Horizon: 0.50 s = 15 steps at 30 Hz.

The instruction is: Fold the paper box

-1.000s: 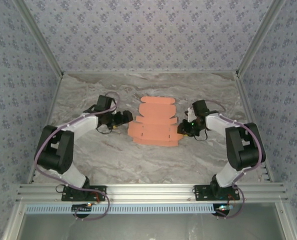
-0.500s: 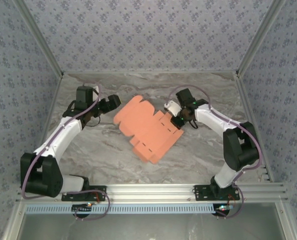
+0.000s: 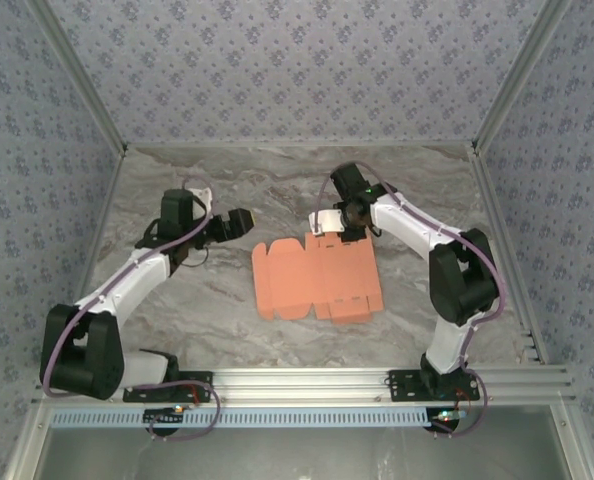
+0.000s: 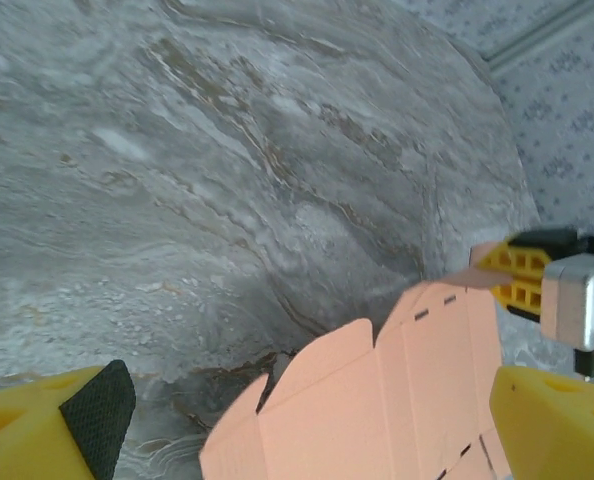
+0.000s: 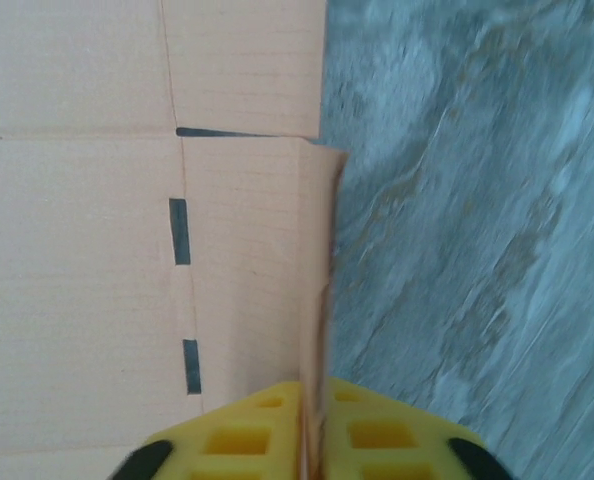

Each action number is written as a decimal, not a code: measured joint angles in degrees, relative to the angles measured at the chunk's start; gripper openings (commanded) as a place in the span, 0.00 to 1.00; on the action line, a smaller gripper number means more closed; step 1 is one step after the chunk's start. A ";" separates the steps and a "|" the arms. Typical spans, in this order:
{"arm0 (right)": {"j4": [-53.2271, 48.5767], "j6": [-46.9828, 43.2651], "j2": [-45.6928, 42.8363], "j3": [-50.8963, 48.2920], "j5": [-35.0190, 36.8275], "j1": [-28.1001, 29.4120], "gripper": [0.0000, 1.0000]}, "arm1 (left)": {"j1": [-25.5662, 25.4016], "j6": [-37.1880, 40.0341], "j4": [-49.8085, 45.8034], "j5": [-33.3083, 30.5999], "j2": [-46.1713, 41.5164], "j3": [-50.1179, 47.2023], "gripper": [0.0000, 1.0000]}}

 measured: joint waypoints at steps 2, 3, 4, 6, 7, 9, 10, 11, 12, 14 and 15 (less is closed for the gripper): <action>4.63 -2.16 -0.04 -1.55 -0.57 0.33 0.46 | -0.15 0.00 2.89 0.72 1.88 -1.60 0.94; 6.69 -3.32 -0.04 -2.32 -0.76 0.57 0.48 | -0.15 -0.02 4.13 1.01 3.17 -2.05 0.94; 8.13 -3.87 -0.02 -2.86 -1.09 0.74 0.48 | -0.22 -0.02 5.40 1.22 4.63 -2.29 0.94; 10.47 -3.67 -0.33 -3.37 -2.97 0.81 0.52 | -0.63 0.07 7.13 1.44 6.93 -2.32 0.94; 11.80 -3.06 -0.98 -3.89 -4.55 0.70 0.53 | -1.16 0.28 7.96 1.44 7.87 -2.32 0.94; 15.02 0.42 -4.26 -6.64 -8.81 -0.26 0.59 | -2.62 1.29 9.05 1.49 9.33 -1.99 0.94; 16.72 3.96 -7.13 -8.92 -11.34 -1.31 0.68 | -3.65 2.23 9.33 1.46 10.38 -1.33 0.95; 18.71 7.30 -9.86 -10.91 -13.05 -2.32 0.81 | -4.39 2.99 9.38 1.49 11.28 -0.55 0.95; 21.03 12.35 -13.73 -13.53 -14.71 -3.98 1.00 | -5.31 4.17 9.33 1.53 12.57 0.85 0.95; 26.51 22.16 -20.22 -17.77 -16.35 -7.02 1.00 | -6.93 6.75 8.85 1.68 15.72 4.81 0.95; 29.88 28.65 -23.67 -20.00 -16.33 -8.85 1.00 | -7.65 8.26 8.33 1.95 17.62 7.39 0.95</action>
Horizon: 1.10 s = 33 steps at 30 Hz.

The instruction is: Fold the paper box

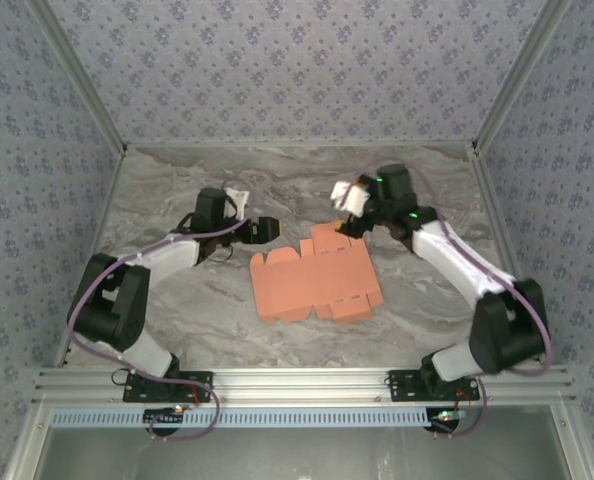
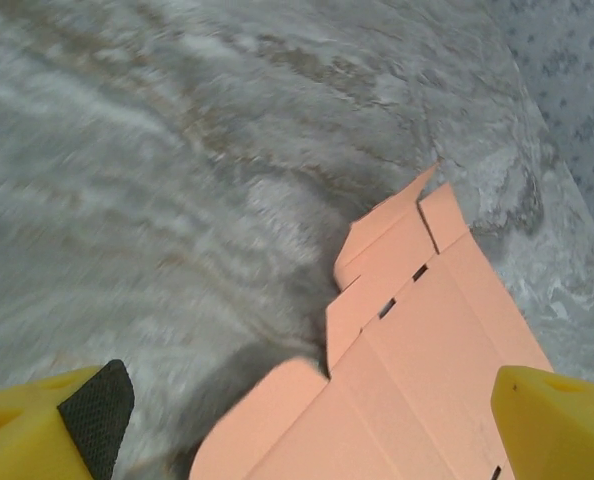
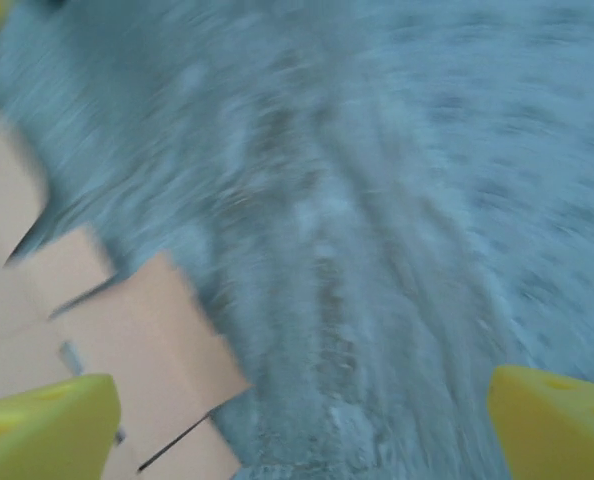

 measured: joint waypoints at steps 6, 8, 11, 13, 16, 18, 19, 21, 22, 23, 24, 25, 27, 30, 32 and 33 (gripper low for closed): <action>3.82 38.21 -12.00 -6.03 11.54 -7.04 1.00 | -3.19 11.61 -1.64 4.61 11.21 14.58 0.91; 0.79 47.32 -13.55 -5.99 12.57 -9.81 1.00 | -4.87 17.66 -4.72 5.73 14.93 19.56 0.91; -2.29 56.85 -15.30 -6.93 12.37 -13.00 1.00 | -8.09 26.27 -12.48 5.95 21.38 29.07 0.90; -3.87 61.53 -16.87 -8.70 11.21 -13.88 1.00 | -9.92 30.82 -18.10 5.55 26.67 37.16 0.88; -5.90 65.55 -18.12 -10.12 8.04 -15.45 1.00 | -10.86 34.99 -24.41 5.51 32.98 46.47 0.77; -6.82 67.04 -18.36 -10.19 5.95 -16.68 1.00 | -10.78 37.40 -28.94 6.60 36.63 51.60 0.71; -7.21 67.47 -18.47 -10.19 4.98 -17.18 1.00 | -10.75 38.49 -31.45 7.26 38.42 54.03 0.70; -7.87 68.24 -18.67 -10.19 2.97 -18.05 1.00 | -10.71 40.22 -35.19 8.20 40.89 57.00 0.70; -8.26 68.52 -18.78 -10.19 1.95 -18.45 1.00 | -10.78 41.00 -36.96 8.57 41.59 57.44 0.70; -8.44 68.67 -18.88 -10.19 1.03 -18.75 1.00 | -10.88 41.53 -38.38 8.87 42.03 57.48 0.67; -8.50 68.78 -18.91 -10.19 0.00 -19.02 1.00 | -11.04 42.07 -39.65 9.18 42.42 57.48 0.59; -8.46 68.91 -18.93 -10.21 -0.92 -19.19 1.00 | -11.26 42.47 -40.79 9.42 42.86 57.51 0.51; -8.41 69.29 -18.93 -10.25 -2.27 -19.28 1.00 | -11.61 42.99 -42.97 10.05 44.06 58.66 0.42; -8.20 69.96 -18.93 -10.25 -3.89 -19.34 1.00 | -11.85 43.80 -44.57 10.45 44.72 59.87 0.29; -8.00 70.23 -18.93 -10.25 -4.66 -19.39 1.00 | -11.89 44.15 -45.22 10.67 44.72 60.35 0.14; -8.00 70.38 -18.93 -10.25 -4.96 -19.39 1.00 | -11.89 44.35 -45.35 10.78 44.72 60.61 0.08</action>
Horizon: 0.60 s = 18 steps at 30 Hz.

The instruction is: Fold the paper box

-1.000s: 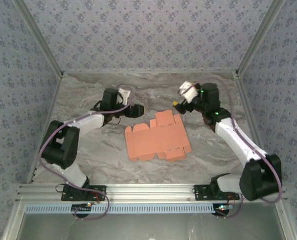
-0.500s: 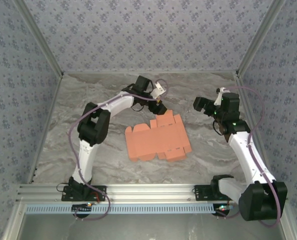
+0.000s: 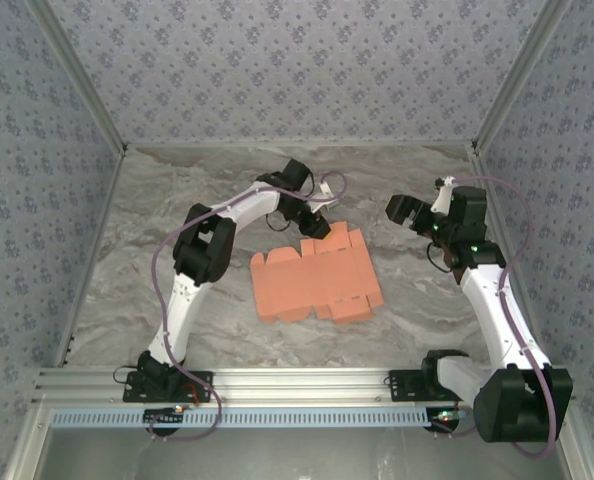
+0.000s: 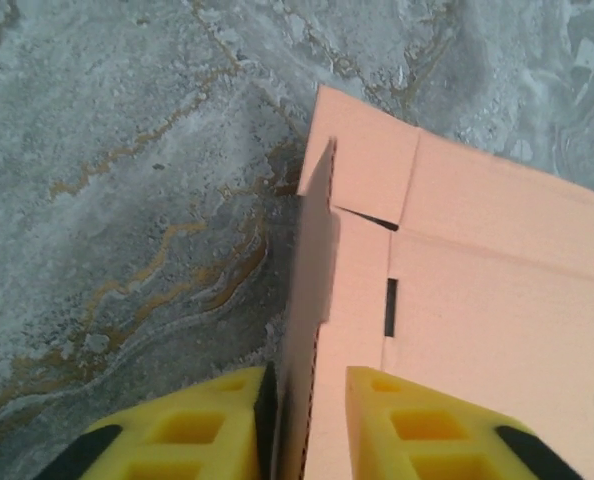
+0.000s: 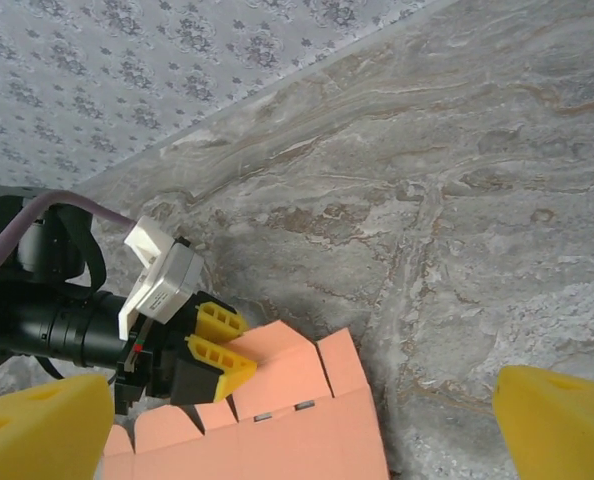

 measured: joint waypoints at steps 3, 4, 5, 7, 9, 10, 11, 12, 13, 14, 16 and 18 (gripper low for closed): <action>-0.04 0.35 0.17 0.00 -0.24 -0.07 1.00 | 0.02 0.35 -0.17 0.02 -0.04 0.07 0.00; -0.07 0.44 0.39 0.00 -0.61 -0.17 1.00 | 0.02 0.20 0.24 -0.20 -0.17 -0.31 0.00; -0.07 0.44 0.74 0.00 -1.42 -0.24 1.00 | 0.02 0.07 0.76 -0.46 -0.59 -1.14 0.00; -0.04 0.37 2.21 0.04 -3.45 -0.37 1.00 | 0.04 -0.59 2.80 -1.40 -2.73 -5.27 0.00; -0.92 -0.50 4.96 0.68 -5.44 -0.37 1.00 | 0.28 -1.92 5.42 -2.05 -5.27 -9.70 0.00; -1.81 -1.79 7.21 1.64 -6.32 -0.37 0.99 | 0.44 -3.08 7.45 -2.40 -7.08 -12.59 0.00; -2.91 -3.28 9.49 2.91 -6.88 -0.37 0.98 | 0.66 -4.15 9.18 -2.60 -8.59 -14.80 0.00; -4.42 -5.27 12.26 4.79 -7.45 -0.28 0.97 | 1.05 -5.77 11.78 -3.04 -10.80 -17.86 0.00; -5.62 -7.63 15.39 7.02 -7.78 0.02 0.96 | 1.57 -7.58 14.56 -3.39 -12.90 -20.83 0.00; -6.56 -10.03 17.99 8.94 -8.04 0.42 0.96 | 2.21 -9.53 17.31 -3.72 -14.88 -23.45 0.00; -8.55 -16.52 23.87 13.55 -9.20 2.10 0.95 | 4.04 -14.01 24.04 -4.31 -19.30 -29.55 0.00; -11.08 -23.89 28.35 17.42 -10.73 4.57 0.93 | 6.08 -18.47 30.69 -4.33 -22.86 -35.01 0.00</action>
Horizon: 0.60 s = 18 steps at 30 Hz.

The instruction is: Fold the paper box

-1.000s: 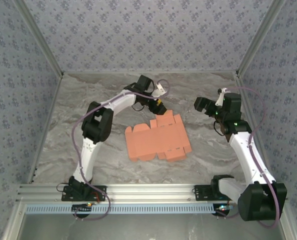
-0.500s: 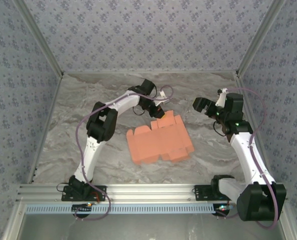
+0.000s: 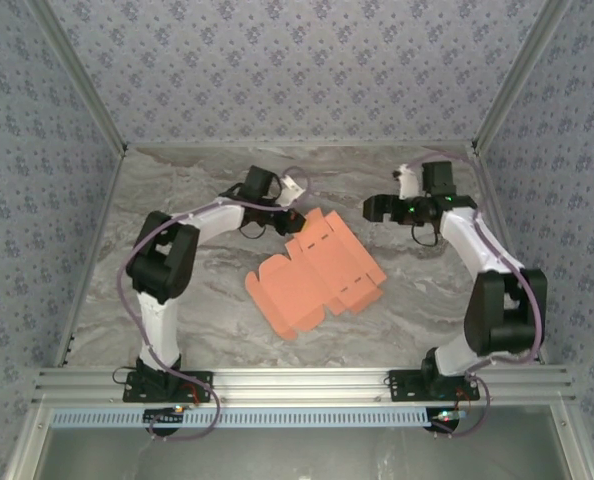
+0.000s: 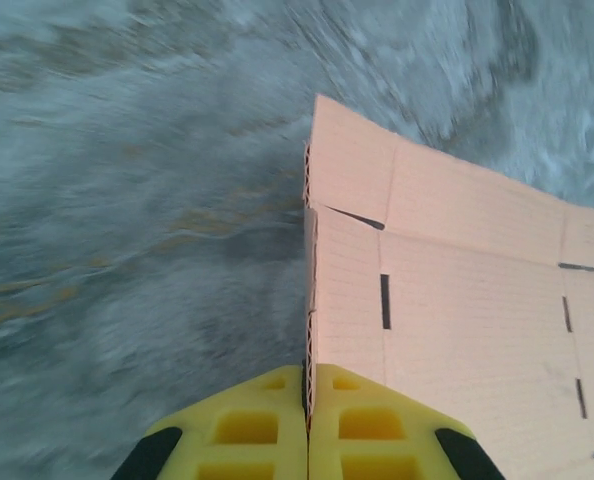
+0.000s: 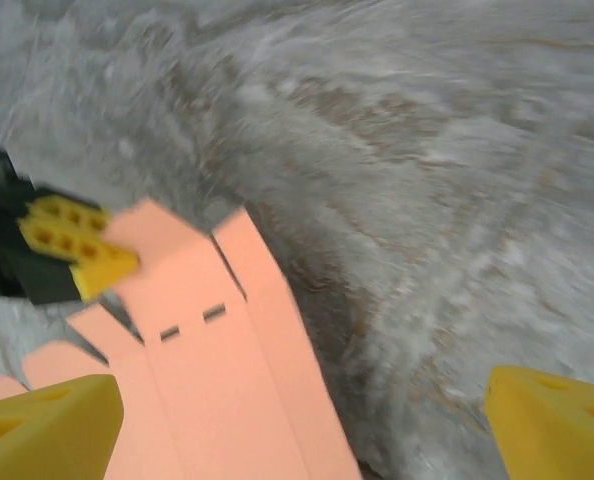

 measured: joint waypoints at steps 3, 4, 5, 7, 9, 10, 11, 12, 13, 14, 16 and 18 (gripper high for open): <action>-6.80 -11.85 7.50 8.92 -0.59 3.98 0.90 | 2.99 -6.01 9.33 0.02 -3.43 -7.21 0.00; -9.42 -15.28 10.21 12.61 -0.76 4.87 0.90 | 3.72 -7.72 12.13 0.02 -4.07 -9.40 0.00; -11.74 -18.38 12.94 16.26 -1.16 5.33 0.91 | 4.11 -9.20 14.64 0.02 -4.46 -11.43 0.00; -15.47 -23.71 17.38 22.01 -1.88 5.33 0.91 | 4.20 -11.34 18.49 0.07 -4.81 -14.69 0.00; -18.67 -28.15 21.00 26.03 -2.19 5.11 0.91 | 3.93 -13.14 21.66 0.28 -4.81 -17.27 0.00; -20.28 -30.29 22.67 27.69 -2.25 5.09 0.91 | 3.80 -14.08 23.43 0.48 -4.85 -18.67 0.00; -21.94 -32.24 24.24 29.20 -2.25 5.11 0.91 | 3.72 -14.88 25.33 0.57 -4.90 -19.93 0.00; -23.56 -33.77 25.70 30.71 -2.23 5.29 0.91 | 3.65 -15.61 26.75 0.70 -5.01 -20.94 0.00; -24.94 -35.08 27.12 32.20 -2.23 5.55 0.90 | 3.58 -16.33 28.46 0.81 -5.20 -22.08 0.00; -26.51 -36.39 28.72 33.81 -2.14 5.99 0.90 | 3.58 -17.14 30.21 0.96 -5.46 -23.19 0.00; -28.98 -38.10 31.26 36.41 -1.55 7.04 0.90 | 3.72 -18.58 33.35 1.27 -5.77 -24.70 0.00; -30.88 -39.21 33.18 37.94 -0.72 8.31 0.88 | 3.96 -20.06 36.87 1.57 -6.03 -25.86 0.00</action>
